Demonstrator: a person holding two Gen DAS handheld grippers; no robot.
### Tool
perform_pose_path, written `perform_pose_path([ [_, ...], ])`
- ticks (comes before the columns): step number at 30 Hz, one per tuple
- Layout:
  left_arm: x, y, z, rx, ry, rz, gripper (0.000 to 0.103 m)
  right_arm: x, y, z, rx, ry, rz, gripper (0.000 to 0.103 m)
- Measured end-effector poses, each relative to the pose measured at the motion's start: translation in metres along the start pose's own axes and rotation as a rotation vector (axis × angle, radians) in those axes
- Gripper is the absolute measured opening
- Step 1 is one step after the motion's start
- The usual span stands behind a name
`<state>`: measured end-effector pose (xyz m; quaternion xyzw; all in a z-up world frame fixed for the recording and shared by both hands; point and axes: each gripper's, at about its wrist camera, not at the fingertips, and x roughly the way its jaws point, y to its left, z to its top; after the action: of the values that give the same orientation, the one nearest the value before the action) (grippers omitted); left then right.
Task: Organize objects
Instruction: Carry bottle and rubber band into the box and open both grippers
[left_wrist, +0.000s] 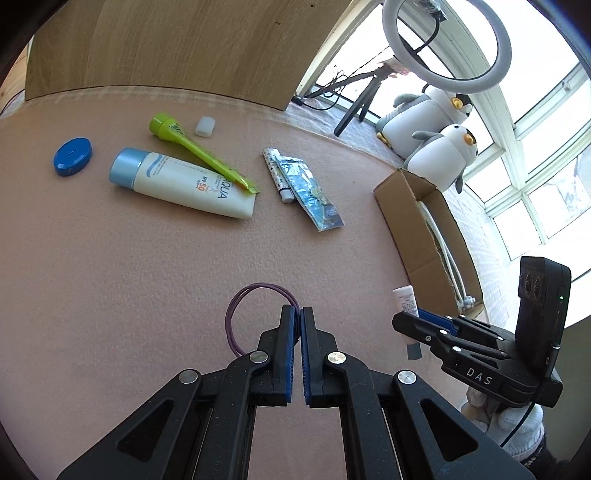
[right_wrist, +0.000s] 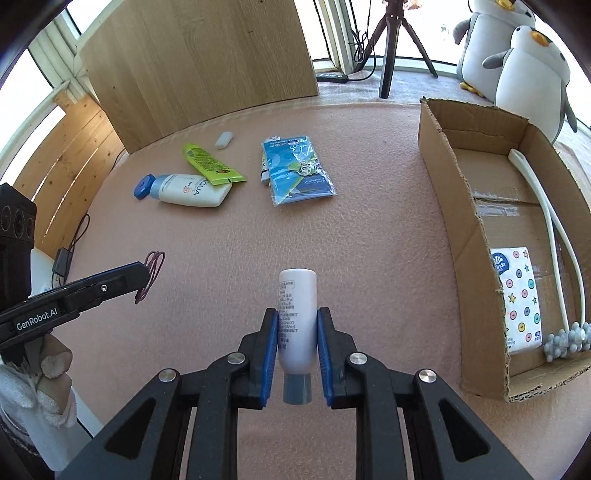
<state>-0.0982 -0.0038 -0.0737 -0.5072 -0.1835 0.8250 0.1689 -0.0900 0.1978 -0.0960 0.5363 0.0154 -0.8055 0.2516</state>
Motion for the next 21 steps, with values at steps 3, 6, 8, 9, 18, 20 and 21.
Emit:
perform_pose_path([
  [3,0.000,-0.022,0.008,0.039,-0.011,-0.018,0.003,-0.018,-0.010,0.003,0.014,-0.036,-0.004,0.019],
  [6,0.006,-0.047,0.018,0.080,-0.018,-0.040,0.003,-0.034,-0.024,0.004,0.039,-0.063,-0.014,0.019],
  [8,0.011,-0.065,0.024,0.106,-0.020,-0.056,0.003,-0.043,-0.037,0.003,0.060,-0.082,-0.027,0.018],
  [9,0.014,-0.073,0.026,0.120,-0.020,-0.063,0.003,-0.047,-0.043,0.003,0.069,-0.089,-0.035,0.018],
  [18,0.045,-0.151,0.045,0.226,-0.012,-0.124,0.003,-0.073,-0.105,0.004,0.159,-0.128,-0.112,0.019],
  [20,0.054,-0.167,0.050,0.247,-0.012,-0.130,0.003,-0.074,-0.116,0.006,0.170,-0.129,-0.121,0.019],
  [21,0.058,-0.175,0.053,0.258,-0.013,-0.129,0.003,-0.074,-0.121,0.007,0.173,-0.129,-0.124,0.019],
])
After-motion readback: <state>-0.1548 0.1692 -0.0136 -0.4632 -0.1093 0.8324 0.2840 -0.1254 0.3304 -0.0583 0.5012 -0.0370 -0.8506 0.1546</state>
